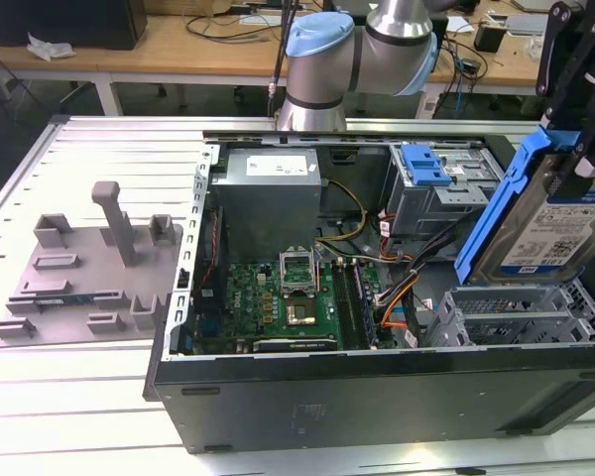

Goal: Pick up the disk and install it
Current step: 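Insert the disk into the insertion slot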

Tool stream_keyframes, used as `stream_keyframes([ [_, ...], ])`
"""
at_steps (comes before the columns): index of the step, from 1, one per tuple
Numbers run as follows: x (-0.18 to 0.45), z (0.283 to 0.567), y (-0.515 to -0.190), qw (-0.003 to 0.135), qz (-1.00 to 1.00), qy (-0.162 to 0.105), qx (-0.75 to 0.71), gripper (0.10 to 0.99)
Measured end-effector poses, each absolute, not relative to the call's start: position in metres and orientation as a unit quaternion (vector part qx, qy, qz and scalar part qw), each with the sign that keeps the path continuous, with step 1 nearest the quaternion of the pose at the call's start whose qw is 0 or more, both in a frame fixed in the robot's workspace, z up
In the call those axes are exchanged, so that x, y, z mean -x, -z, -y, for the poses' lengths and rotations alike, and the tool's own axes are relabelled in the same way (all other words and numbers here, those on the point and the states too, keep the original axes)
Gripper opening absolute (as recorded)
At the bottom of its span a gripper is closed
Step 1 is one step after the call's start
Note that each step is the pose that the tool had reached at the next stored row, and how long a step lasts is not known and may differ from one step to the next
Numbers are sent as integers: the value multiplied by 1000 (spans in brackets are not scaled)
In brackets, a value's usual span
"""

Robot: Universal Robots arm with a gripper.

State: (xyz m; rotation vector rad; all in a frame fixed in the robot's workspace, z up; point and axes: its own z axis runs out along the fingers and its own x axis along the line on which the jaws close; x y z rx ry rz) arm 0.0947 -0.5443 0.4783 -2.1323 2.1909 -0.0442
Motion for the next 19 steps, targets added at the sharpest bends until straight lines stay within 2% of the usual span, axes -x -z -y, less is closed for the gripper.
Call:
stream_keyframes([
  [19, -98, 550, -475, 44, -715, 13, 698, 373],
])
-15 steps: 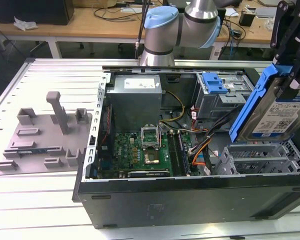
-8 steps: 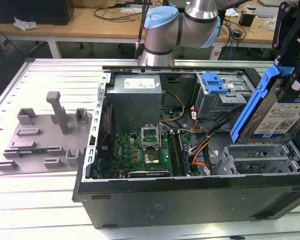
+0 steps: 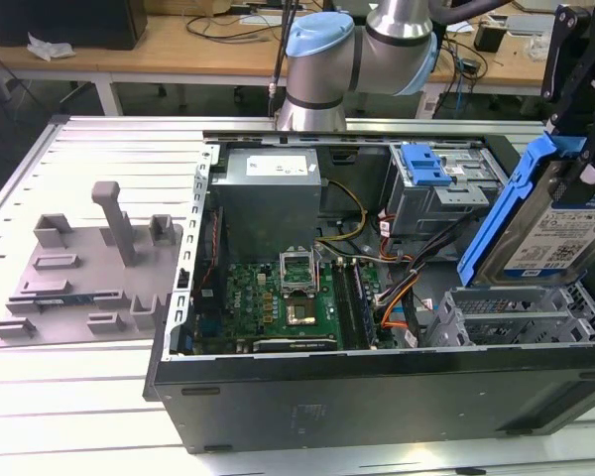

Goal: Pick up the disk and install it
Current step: 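Insert the disk into the insertion slot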

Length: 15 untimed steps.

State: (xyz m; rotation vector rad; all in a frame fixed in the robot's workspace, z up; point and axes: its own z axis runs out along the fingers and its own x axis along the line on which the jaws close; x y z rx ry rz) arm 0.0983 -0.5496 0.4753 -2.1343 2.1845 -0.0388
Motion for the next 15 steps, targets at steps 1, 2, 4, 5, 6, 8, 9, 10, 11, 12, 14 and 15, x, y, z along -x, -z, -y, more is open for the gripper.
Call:
stream_keyframes([
  [1, -98, 550, -475, 44, -714, 13, 698, 373],
  [2, -98, 550, -475, 44, -714, 13, 698, 373],
  [4, -99, 550, -474, 44, -714, 13, 699, 373],
  [5, -99, 550, -473, 44, -714, 13, 699, 373],
  [6, -99, 550, -473, 44, -713, 13, 699, 373],
  [8, -99, 550, -472, 44, -713, 13, 700, 373],
  [9, -99, 550, -471, 44, -713, 13, 700, 373],
  [10, -99, 550, -471, 44, -713, 13, 700, 373],
  [11, -100, 550, -470, 44, -712, 13, 700, 373],
  [12, -100, 550, -470, 44, -712, 13, 700, 373],
  [14, -100, 550, -470, 44, -712, 13, 701, 373],
  [15, -100, 550, -469, 44, -712, 13, 701, 373],
])
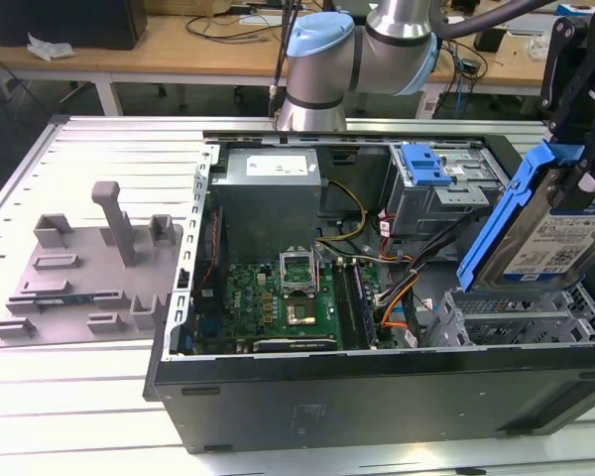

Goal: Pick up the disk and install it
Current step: 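Insert the disk into the insertion slot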

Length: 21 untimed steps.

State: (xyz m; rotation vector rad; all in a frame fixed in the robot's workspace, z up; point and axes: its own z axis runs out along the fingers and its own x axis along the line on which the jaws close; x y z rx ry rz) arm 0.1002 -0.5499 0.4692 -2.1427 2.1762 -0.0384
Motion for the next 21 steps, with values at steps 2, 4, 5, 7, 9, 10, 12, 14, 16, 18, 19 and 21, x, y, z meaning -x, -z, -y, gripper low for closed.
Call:
stream_keyframes([
  [2, -100, 550, -469, 44, -712, 13, 701, 373],
  [4, -100, 551, -467, 44, -711, 12, 701, 373],
  [5, -100, 551, -466, 44, -711, 13, 702, 373],
  [7, -101, 552, -465, 44, -711, 12, 702, 373],
  [9, -101, 552, -464, 44, -711, 12, 702, 373],
  [10, -101, 552, -464, 44, -711, 12, 702, 373],
  [12, -101, 552, -462, 44, -711, 12, 702, 373],
  [14, -101, 552, -461, 44, -710, 12, 702, 373],
  [16, -101, 552, -460, 44, -710, 12, 702, 373],
  [18, -101, 552, -459, 44, -711, 12, 702, 373],
  [19, -101, 552, -459, 44, -711, 12, 702, 373],
  [21, -101, 552, -458, 44, -711, 12, 702, 373],
])
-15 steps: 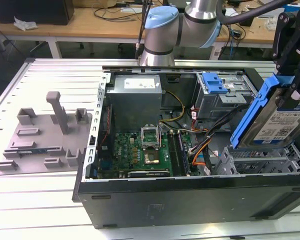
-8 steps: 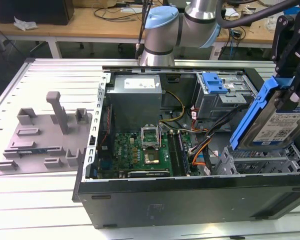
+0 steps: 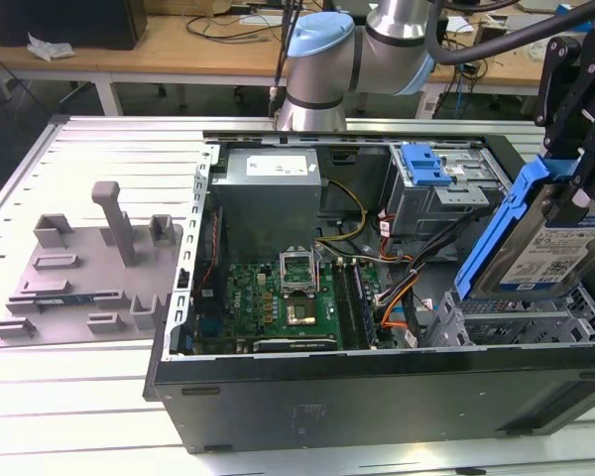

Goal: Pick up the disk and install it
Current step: 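Insert the disk into the insertion slot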

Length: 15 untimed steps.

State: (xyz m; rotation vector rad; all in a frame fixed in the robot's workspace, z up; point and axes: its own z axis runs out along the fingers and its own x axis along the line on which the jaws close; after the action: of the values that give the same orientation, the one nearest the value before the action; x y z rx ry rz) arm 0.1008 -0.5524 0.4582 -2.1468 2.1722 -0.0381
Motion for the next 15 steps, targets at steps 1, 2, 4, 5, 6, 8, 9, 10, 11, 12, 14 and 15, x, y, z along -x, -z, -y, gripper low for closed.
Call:
stream_keyframes([
  [1, -101, 553, -458, 44, -711, 12, 702, 373],
  [2, -101, 553, -457, 44, -711, 12, 702, 373],
  [4, -101, 553, -456, 44, -711, 12, 702, 373],
  [5, -101, 554, -456, 44, -711, 12, 702, 373],
  [6, -101, 554, -455, 44, -711, 12, 702, 373],
  [8, -101, 554, -455, 44, -711, 12, 702, 373],
  [9, -101, 554, -454, 44, -710, 12, 702, 373],
  [10, -101, 555, -454, 44, -711, 12, 702, 373],
  [11, -101, 555, -453, 44, -710, 12, 702, 373],
  [12, -101, 555, -453, 44, -710, 12, 702, 373],
  [14, -102, 556, -452, 44, -711, 12, 702, 373],
  [15, -102, 556, -451, 44, -711, 12, 702, 373],
])
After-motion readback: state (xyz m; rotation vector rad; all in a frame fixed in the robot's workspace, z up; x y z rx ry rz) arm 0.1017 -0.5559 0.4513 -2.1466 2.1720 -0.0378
